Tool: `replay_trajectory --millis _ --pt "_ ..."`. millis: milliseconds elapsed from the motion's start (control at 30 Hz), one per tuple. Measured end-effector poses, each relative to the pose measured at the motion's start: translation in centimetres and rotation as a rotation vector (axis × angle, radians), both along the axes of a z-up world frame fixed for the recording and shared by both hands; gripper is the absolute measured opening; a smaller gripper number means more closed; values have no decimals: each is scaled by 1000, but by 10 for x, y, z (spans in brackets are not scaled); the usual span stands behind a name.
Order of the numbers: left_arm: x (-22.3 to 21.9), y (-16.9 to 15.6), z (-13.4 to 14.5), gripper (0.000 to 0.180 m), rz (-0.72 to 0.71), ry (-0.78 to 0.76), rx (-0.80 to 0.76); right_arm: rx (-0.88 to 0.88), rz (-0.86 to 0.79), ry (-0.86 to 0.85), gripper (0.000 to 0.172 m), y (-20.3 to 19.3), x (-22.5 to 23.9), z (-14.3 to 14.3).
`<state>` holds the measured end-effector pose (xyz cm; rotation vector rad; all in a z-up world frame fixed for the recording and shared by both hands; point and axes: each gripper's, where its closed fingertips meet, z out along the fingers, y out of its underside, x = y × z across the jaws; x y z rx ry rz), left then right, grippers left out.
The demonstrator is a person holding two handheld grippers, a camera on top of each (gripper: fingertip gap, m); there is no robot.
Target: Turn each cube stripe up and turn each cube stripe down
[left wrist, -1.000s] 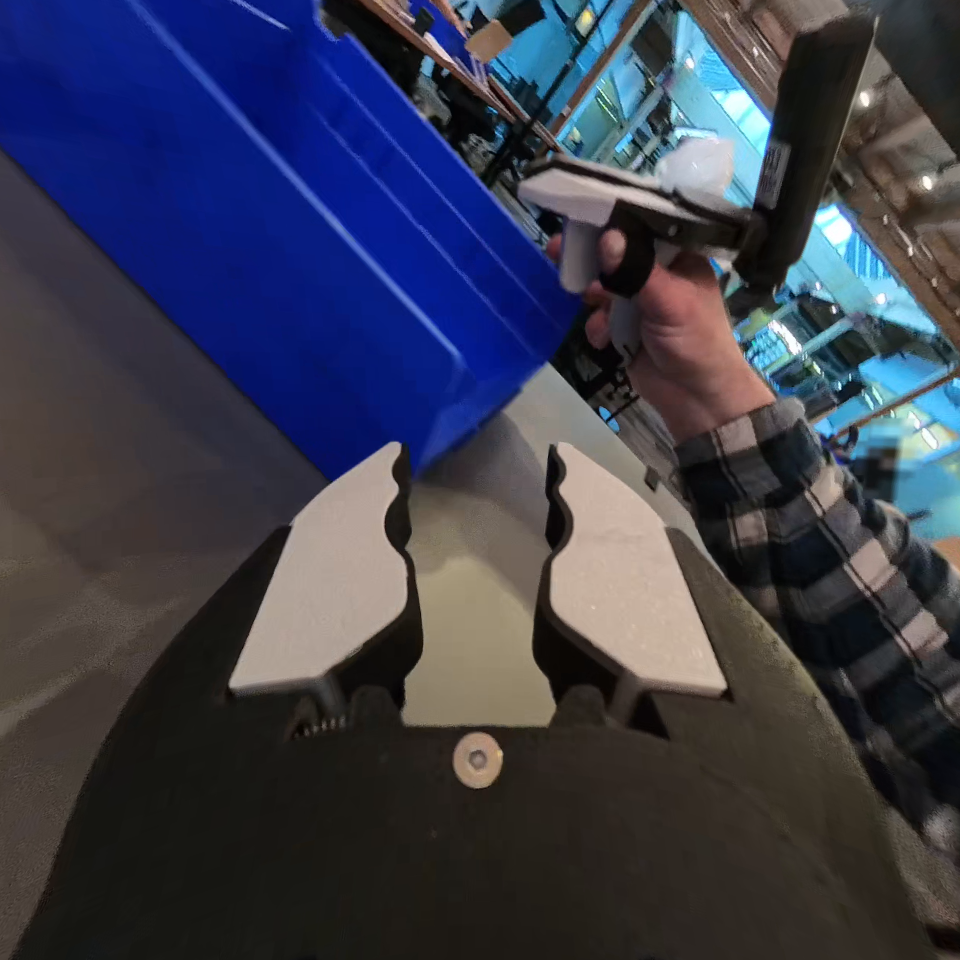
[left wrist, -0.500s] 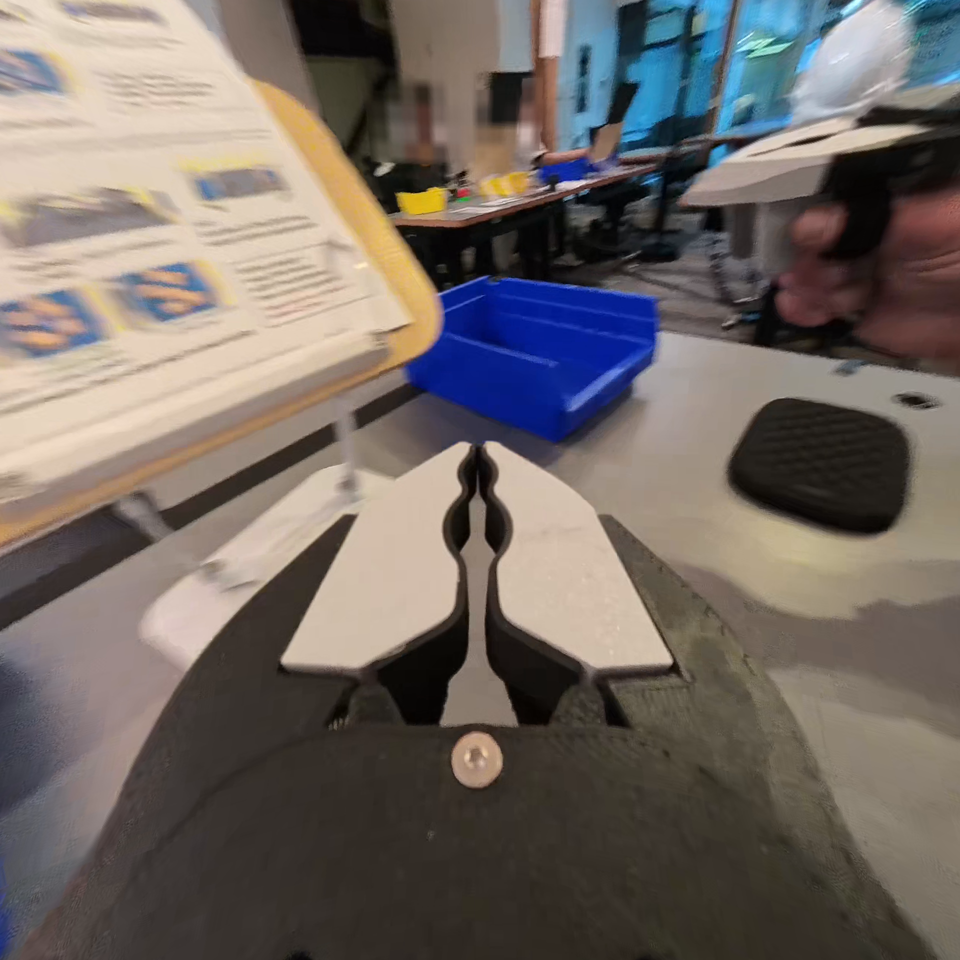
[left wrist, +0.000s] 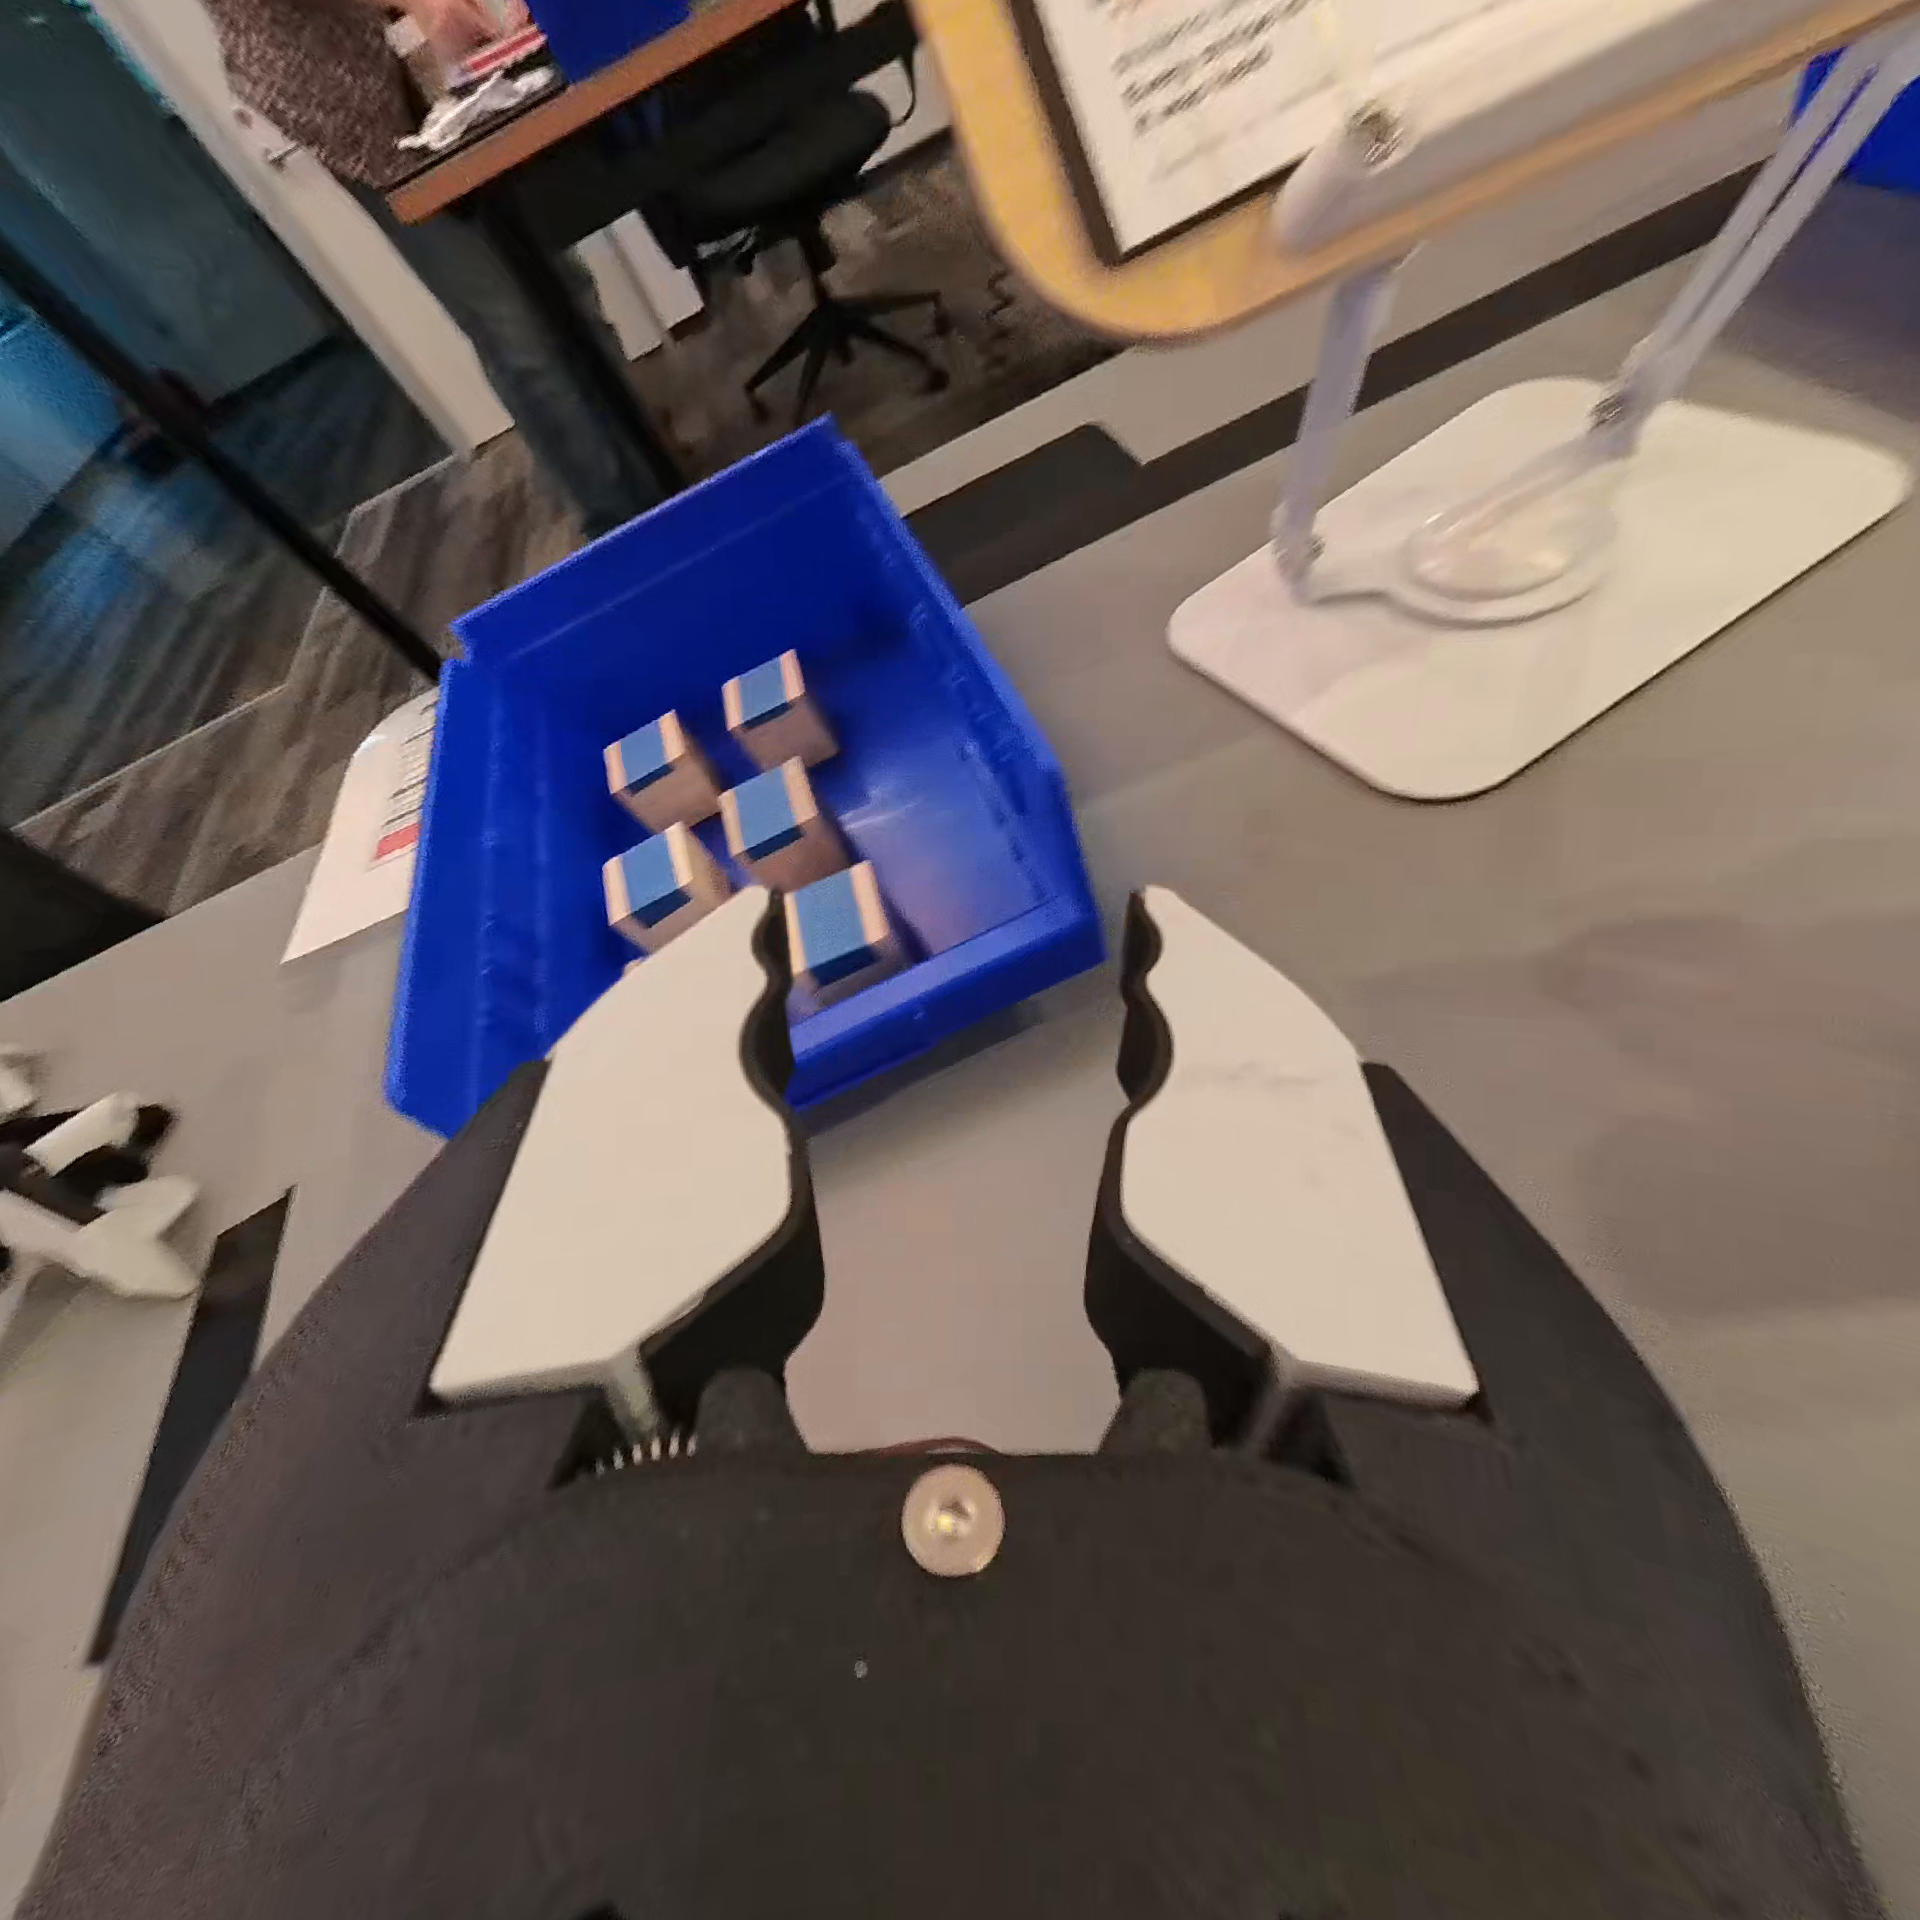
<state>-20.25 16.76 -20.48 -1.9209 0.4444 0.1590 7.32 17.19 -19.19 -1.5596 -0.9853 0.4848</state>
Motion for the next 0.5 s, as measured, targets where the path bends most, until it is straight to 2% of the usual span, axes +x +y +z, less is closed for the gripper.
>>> replay_trajectory --millis 200,500 --pt "-43 -2 -13 71 93 109 -13 -33 12 -7 12 7 -19 -20" --pt "-67 -4 -22 59 87 -6 -46 -34 13 -61 13 26 -36 -58"
